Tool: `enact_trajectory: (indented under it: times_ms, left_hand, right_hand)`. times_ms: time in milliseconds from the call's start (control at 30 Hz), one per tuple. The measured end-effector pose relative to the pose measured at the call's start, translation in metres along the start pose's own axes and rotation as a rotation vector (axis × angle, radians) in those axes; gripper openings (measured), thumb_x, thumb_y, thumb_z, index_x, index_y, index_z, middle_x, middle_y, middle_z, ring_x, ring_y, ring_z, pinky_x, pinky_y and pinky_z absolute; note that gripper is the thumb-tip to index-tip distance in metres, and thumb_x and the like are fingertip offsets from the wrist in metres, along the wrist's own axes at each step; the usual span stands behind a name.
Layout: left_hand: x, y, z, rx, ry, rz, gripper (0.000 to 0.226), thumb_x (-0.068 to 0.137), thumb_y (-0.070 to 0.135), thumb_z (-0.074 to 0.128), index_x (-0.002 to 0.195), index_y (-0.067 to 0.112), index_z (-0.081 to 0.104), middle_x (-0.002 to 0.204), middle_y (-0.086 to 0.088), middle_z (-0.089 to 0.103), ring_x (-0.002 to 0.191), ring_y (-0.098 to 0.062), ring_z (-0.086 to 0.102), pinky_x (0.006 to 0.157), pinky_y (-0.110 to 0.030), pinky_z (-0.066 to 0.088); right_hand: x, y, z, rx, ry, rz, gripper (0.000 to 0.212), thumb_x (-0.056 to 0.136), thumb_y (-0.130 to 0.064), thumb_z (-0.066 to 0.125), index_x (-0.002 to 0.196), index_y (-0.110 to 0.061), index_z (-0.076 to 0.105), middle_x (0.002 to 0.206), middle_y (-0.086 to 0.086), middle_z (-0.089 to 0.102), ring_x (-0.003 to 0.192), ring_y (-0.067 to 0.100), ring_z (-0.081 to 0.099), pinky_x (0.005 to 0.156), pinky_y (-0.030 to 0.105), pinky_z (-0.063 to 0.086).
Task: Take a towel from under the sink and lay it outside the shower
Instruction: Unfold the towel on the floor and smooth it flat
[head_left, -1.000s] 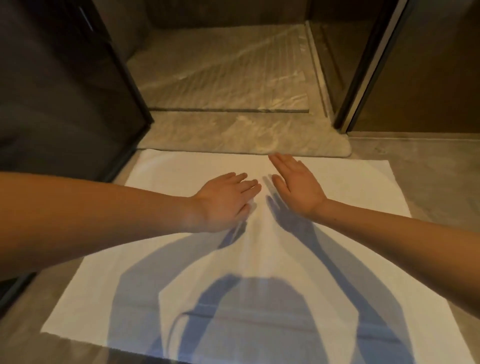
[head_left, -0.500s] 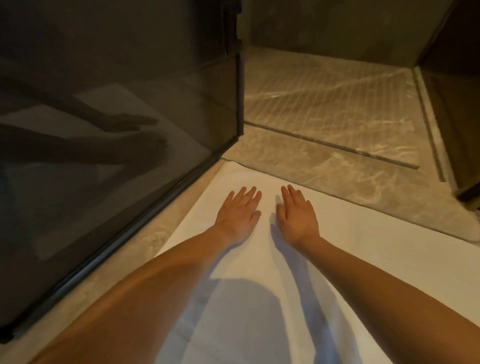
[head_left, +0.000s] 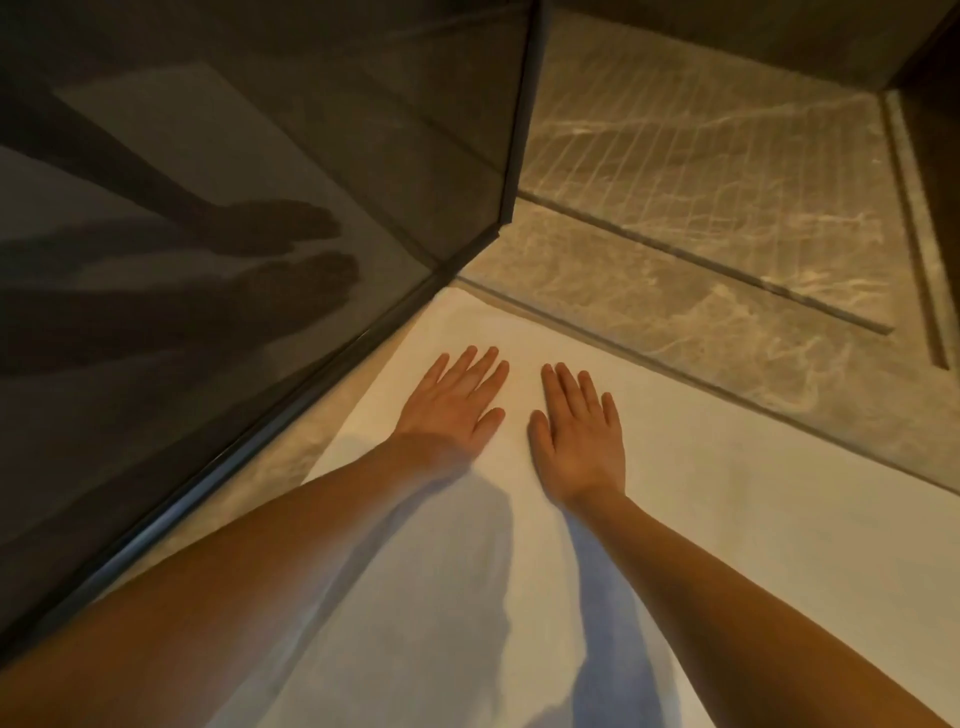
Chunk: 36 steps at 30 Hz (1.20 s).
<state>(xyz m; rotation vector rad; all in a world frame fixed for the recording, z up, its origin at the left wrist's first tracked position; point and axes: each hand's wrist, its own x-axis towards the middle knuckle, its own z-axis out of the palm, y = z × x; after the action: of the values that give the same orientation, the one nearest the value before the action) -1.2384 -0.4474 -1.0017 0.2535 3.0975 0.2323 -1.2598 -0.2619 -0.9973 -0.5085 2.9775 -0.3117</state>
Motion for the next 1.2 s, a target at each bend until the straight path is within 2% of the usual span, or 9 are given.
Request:
enact_trajectory:
  times_ms: [267, 467, 567, 633, 767, 833, 967, 1067, 1200]
  left_hand:
    - [0.065, 0.007, 0.001, 0.024, -0.053, 0.111, 0.056, 0.104, 0.042, 0.014, 0.156, 0.025, 0.001, 0.165, 0.004, -0.002, 0.151, -0.015, -0.006, 0.122, -0.038, -0.003]
    - [0.065, -0.046, -0.007, -0.049, -0.011, -0.023, 0.06, 0.104, 0.042, 0.021, 0.157, 0.017, 0.005, 0.165, -0.001, 0.002, 0.151, -0.015, -0.003, 0.121, -0.032, -0.004]
    - [0.059, -0.065, -0.01, -0.094, -0.01, -0.074, 0.062, 0.104, 0.038, 0.026, 0.156, 0.012, 0.006, 0.165, -0.005, 0.002, 0.151, -0.016, -0.001, 0.122, -0.032, 0.0]
    - [0.058, -0.065, -0.011, -0.079, -0.009, -0.079, 0.062, 0.104, 0.037, 0.026, 0.156, 0.009, 0.007, 0.165, -0.007, 0.003, 0.151, -0.018, -0.001, 0.121, -0.03, -0.001]
    - [0.06, -0.064, -0.012, -0.068, -0.01, -0.068, 0.063, 0.104, 0.039, 0.025, 0.156, 0.01, 0.005, 0.165, -0.006, 0.001, 0.151, -0.017, -0.002, 0.121, -0.031, 0.0]
    - [0.059, -0.063, -0.011, -0.061, -0.014, -0.054, 0.063, 0.104, 0.038, 0.025, 0.156, 0.008, 0.005, 0.165, -0.008, 0.001, 0.151, -0.018, -0.002, 0.121, -0.032, 0.0]
    - [0.062, -0.057, -0.019, 0.079, -0.033, -0.078, 0.064, 0.104, 0.038, 0.021, 0.155, 0.003, 0.003, 0.164, -0.014, 0.0, 0.151, -0.023, -0.002, 0.122, -0.033, -0.002]
    - [0.044, -0.02, -0.02, -0.011, -0.012, 0.02, 0.063, 0.104, 0.038, 0.021, 0.156, 0.008, 0.001, 0.164, -0.012, -0.002, 0.151, -0.022, -0.001, 0.12, -0.029, -0.007]
    - [-0.008, 0.035, 0.005, -0.129, 0.075, 0.354, 0.056, 0.104, 0.031, 0.034, 0.152, 0.003, 0.027, 0.159, -0.013, 0.026, 0.148, -0.024, 0.022, 0.122, -0.039, 0.017]
  right_hand:
    - [0.006, 0.006, 0.001, -0.001, 0.01, 0.004, 0.06, 0.1, -0.045, 0.013, 0.157, -0.028, 0.003, 0.165, -0.008, 0.001, 0.15, 0.013, -0.007, 0.122, 0.038, -0.004]
    - [0.006, 0.01, 0.002, -0.02, -0.004, -0.011, 0.063, 0.098, -0.049, 0.007, 0.157, -0.028, -0.001, 0.165, -0.006, -0.002, 0.15, 0.015, -0.009, 0.122, 0.039, -0.005]
    - [0.004, 0.008, 0.005, -0.014, 0.034, 0.135, 0.065, 0.098, -0.05, 0.008, 0.157, -0.026, -0.004, 0.165, -0.005, -0.005, 0.15, 0.016, -0.01, 0.122, 0.039, -0.005]
    - [0.005, 0.007, 0.004, -0.016, 0.03, 0.207, 0.065, 0.099, -0.049, 0.011, 0.156, -0.023, -0.005, 0.165, -0.003, -0.007, 0.15, 0.017, -0.011, 0.122, 0.04, -0.005]
    - [-0.005, 0.023, -0.002, -0.029, -0.006, 0.125, 0.066, 0.099, -0.051, 0.01, 0.156, -0.023, -0.007, 0.164, -0.003, -0.01, 0.15, 0.016, -0.013, 0.122, 0.039, -0.005]
    - [-0.015, 0.037, -0.005, -0.026, 0.005, 0.164, 0.066, 0.099, -0.05, 0.01, 0.156, -0.023, -0.006, 0.164, -0.003, -0.009, 0.15, 0.015, -0.012, 0.122, 0.039, -0.004]
    - [-0.021, 0.043, -0.007, -0.032, 0.023, 0.199, 0.066, 0.1, -0.048, 0.012, 0.157, -0.02, -0.004, 0.165, -0.001, -0.006, 0.151, 0.017, -0.009, 0.122, 0.04, -0.001]
    - [-0.021, 0.041, -0.007, -0.036, 0.019, 0.202, 0.066, 0.1, -0.048, 0.013, 0.157, -0.019, -0.004, 0.165, 0.0, -0.005, 0.151, 0.017, -0.008, 0.122, 0.04, -0.001]
    - [-0.021, 0.042, -0.008, -0.051, 0.026, 0.212, 0.067, 0.099, -0.048, 0.013, 0.157, -0.018, -0.002, 0.165, 0.001, -0.003, 0.151, 0.018, -0.007, 0.122, 0.04, -0.001]
